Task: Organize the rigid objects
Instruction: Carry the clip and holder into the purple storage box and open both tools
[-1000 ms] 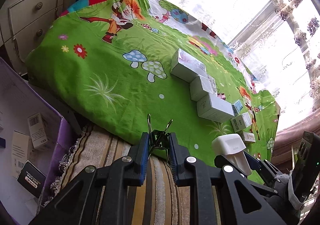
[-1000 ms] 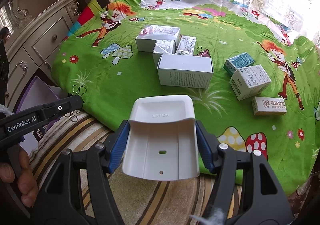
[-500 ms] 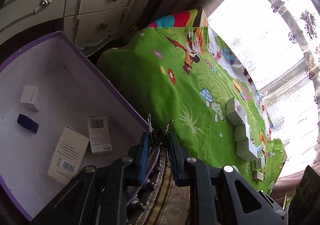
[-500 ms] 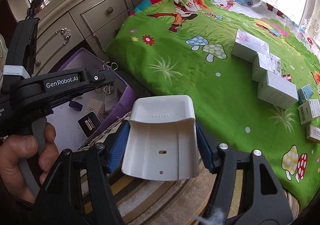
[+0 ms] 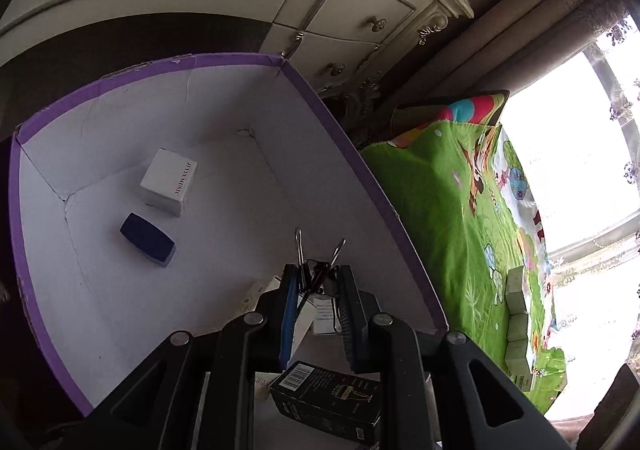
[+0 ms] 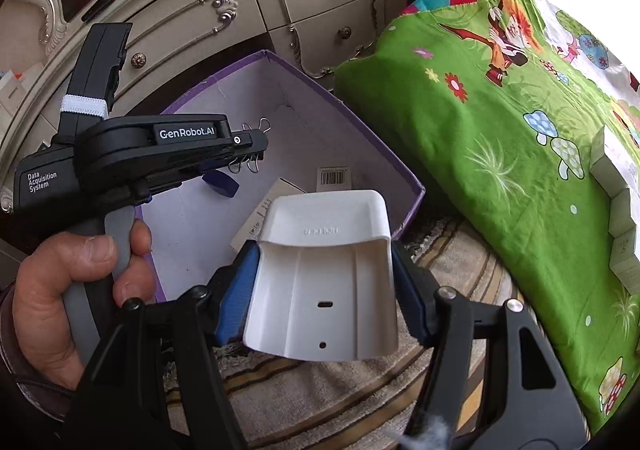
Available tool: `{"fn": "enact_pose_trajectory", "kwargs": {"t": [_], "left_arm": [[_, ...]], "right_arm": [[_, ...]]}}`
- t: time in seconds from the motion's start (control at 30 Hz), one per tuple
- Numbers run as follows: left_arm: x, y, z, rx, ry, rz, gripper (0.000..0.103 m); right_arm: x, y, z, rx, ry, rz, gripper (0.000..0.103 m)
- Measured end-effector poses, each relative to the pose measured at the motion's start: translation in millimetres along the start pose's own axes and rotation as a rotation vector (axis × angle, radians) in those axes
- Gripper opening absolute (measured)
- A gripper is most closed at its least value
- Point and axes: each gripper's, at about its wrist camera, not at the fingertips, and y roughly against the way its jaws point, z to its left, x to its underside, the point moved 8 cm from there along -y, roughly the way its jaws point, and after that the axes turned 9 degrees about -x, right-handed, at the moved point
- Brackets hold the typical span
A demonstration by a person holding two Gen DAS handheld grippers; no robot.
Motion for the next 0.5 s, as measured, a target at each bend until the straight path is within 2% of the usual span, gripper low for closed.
{"fn": "enact_pose_trajectory", "kwargs": {"t": [0.3, 0.4, 0.5], "left_arm": [[-3.3, -8.6, 31.4, -0.019, 0.085, 0.021, 0.02], [-0.6, -12.6, 35.2, -0.038, 0.096, 0.04, 0.022], [1.9, -15.4, 37.5, -0.057, 0.096, 0.057, 0.03]], "right_arm": [[-4.8, -29.4, 27.3, -0.028, 0.084, 0.071, 0.068], [-1.2, -36.2, 28.4, -0.035, 0.088, 0.1, 0.068], [1.6, -40.2, 26.4, -0.041, 0.073, 0.123, 0.069]]}}
